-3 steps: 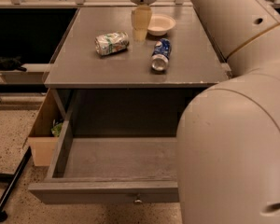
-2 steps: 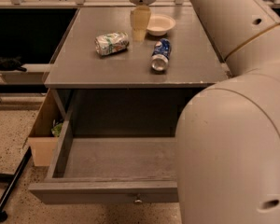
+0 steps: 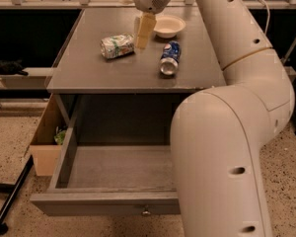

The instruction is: Place 7up can into top drawer

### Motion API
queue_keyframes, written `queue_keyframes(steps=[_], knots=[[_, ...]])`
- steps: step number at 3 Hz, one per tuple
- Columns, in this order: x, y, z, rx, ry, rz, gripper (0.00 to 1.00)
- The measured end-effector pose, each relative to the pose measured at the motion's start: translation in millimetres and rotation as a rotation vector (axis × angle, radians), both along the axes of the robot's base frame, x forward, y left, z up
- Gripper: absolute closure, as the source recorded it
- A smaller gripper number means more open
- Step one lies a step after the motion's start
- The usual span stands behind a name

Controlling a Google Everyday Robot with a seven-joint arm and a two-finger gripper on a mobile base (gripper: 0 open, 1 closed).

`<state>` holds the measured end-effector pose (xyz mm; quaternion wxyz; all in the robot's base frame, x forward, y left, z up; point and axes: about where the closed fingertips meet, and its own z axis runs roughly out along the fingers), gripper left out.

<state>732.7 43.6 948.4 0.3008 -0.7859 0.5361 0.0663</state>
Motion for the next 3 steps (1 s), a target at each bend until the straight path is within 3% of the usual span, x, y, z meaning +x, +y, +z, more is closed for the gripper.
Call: queue_keyframes(steps=[2,3], knots=[[3.5,9.8,-6.1,-0.027,-0.005,-0.007,0.00],[22.3,21.1,-12.2,-0.052,-0.019,-0.028,0.00]])
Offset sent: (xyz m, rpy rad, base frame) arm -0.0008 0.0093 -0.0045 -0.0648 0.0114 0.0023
